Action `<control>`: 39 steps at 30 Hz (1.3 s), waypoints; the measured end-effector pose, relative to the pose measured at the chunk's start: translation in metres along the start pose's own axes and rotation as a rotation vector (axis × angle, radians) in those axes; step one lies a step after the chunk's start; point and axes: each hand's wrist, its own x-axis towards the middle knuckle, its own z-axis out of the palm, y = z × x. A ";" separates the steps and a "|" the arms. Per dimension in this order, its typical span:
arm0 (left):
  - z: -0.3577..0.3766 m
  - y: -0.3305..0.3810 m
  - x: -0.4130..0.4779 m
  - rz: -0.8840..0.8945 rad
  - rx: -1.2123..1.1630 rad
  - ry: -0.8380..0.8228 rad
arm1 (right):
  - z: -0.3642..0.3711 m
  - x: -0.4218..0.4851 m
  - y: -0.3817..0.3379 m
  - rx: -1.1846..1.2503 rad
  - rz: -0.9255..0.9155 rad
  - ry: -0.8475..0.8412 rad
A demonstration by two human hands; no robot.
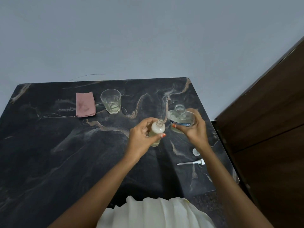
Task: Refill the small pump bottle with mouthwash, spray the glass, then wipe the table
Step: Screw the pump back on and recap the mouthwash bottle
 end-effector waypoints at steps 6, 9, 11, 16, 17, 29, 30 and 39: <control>0.006 -0.023 0.000 -0.065 0.042 -0.015 | 0.003 -0.005 0.038 0.167 0.241 -0.029; 0.009 -0.035 -0.001 -0.102 0.059 -0.026 | 0.004 -0.005 0.055 0.227 0.281 -0.020; 0.011 -0.044 -0.001 -0.124 0.070 -0.020 | 0.003 -0.006 0.066 0.259 0.296 -0.021; 0.015 -0.059 -0.001 -0.150 0.113 -0.042 | 0.003 -0.009 0.081 0.284 0.332 -0.090; 0.015 -0.062 0.000 -0.152 0.117 -0.045 | 0.003 -0.009 0.083 0.287 0.341 -0.104; 0.019 -0.083 -0.001 -0.176 0.119 -0.067 | -0.003 -0.010 0.095 0.252 0.357 -0.159; 0.019 -0.084 -0.001 -0.181 0.113 -0.071 | -0.003 -0.010 0.096 0.259 0.356 -0.157; 0.015 -0.087 0.000 -0.198 0.108 -0.128 | -0.004 -0.013 0.095 0.275 0.375 -0.181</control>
